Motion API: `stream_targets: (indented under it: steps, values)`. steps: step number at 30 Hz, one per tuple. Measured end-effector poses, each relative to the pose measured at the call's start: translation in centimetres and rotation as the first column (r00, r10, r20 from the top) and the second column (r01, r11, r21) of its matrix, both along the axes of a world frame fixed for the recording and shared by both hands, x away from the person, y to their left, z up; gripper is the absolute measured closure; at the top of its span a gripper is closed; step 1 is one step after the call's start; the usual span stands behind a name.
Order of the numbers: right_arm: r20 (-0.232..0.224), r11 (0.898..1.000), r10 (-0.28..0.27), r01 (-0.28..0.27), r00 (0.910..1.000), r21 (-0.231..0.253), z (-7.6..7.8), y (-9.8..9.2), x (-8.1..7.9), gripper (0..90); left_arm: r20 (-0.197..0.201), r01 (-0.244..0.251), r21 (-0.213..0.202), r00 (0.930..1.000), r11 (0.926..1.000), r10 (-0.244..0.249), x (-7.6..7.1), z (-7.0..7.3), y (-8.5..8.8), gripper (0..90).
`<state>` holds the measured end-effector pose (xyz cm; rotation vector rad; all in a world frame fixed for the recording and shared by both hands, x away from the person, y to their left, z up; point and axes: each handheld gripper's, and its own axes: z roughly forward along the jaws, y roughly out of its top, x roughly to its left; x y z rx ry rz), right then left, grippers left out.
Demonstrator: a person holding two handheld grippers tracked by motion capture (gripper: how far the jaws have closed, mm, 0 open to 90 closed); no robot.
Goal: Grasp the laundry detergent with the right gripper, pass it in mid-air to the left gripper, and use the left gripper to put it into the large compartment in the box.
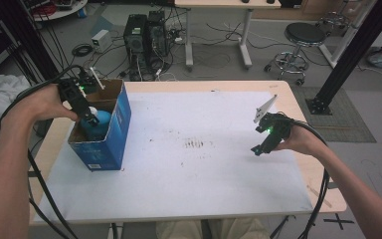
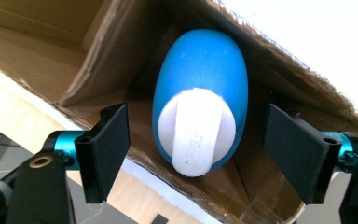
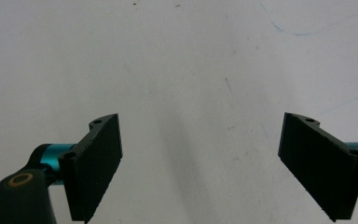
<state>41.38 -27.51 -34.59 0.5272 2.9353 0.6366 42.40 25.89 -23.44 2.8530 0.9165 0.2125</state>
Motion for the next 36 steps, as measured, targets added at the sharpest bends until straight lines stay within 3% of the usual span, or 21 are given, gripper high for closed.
stream_targets:
  steps: [6,11,13,17,22,24,27,29,30,35,36]
  values:
    - [0.0,1.0,-0.002,0.002,1.0,0.004,0.1,0.0,-0.1,12.7,0.041,0.004,0.007,0.9991,1.0,-0.004,0.0,1.8,-0.7,21.5]
    - [0.003,1.0,-0.003,0.003,1.0,0.003,0.1,0.0,0.0,12.7,0.066,0.074,0.019,0.995,0.9971,-0.075,-0.4,3.4,-3.3,21.4]
    - [0.003,1.0,-0.001,0.001,1.0,0.004,0.1,0.1,-0.1,12.7,0.057,0.106,0.015,0.9927,0.9943,-0.106,-0.6,3.8,-4.5,21.4]
    - [0.006,1.0,0.0,0.0,1.0,0.002,0.1,0.2,-0.1,12.7,0.058,0.183,0.023,0.9812,0.9828,-0.184,-0.8,4.2,-7.2,21.4]
    - [0.011,1.0,-0.002,0.002,0.9999,0.006,0.5,0.2,-0.1,12.6,0.077,0.239,0.015,0.9678,0.9709,-0.24,-0.7,4.6,-10.2,21.3]
    - [0.014,1.0,-0.001,0.001,0.9999,0.011,0.6,0.2,0.0,12.7,0.087,0.253,0.01,0.9636,0.9675,-0.253,-0.5,4.5,-11.2,18.5]
    - [0.016,1.0,-0.009,0.009,0.9998,0.014,0.8,0.3,0.0,12.7,0.096,0.293,0.013,0.9513,0.956,-0.293,-0.3,3.6,-13.2,16.7]
    - [0.015,1.0,-0.009,0.009,0.9998,0.013,0.8,0.4,0.0,12.7,0.087,0.297,0.014,0.9509,0.9547,-0.297,-0.2,3.3,-13.8,16.5]
    - [0.016,1.0,-0.005,0.005,0.9999,0.007,0.8,0.4,0.0,12.6,0.066,0.321,0.021,0.9446,0.9469,-0.321,0.0,2.4,-15.3,16.5]
    - [0.028,1.0,-0.007,0.007,0.9996,-0.005,1.0,0.7,-0.3,12.6,0.045,0.36,0.009,0.9316,0.9327,-0.361,0.1,0.4,-17.7,16.5]
    - [0.028,1.0,-0.007,0.007,0.9996,-0.005,1.0,0.7,-0.3,12.6,0.045,0.36,0.009,0.9316,0.9327,-0.361,0.1,0.4,-17.7,16.5]
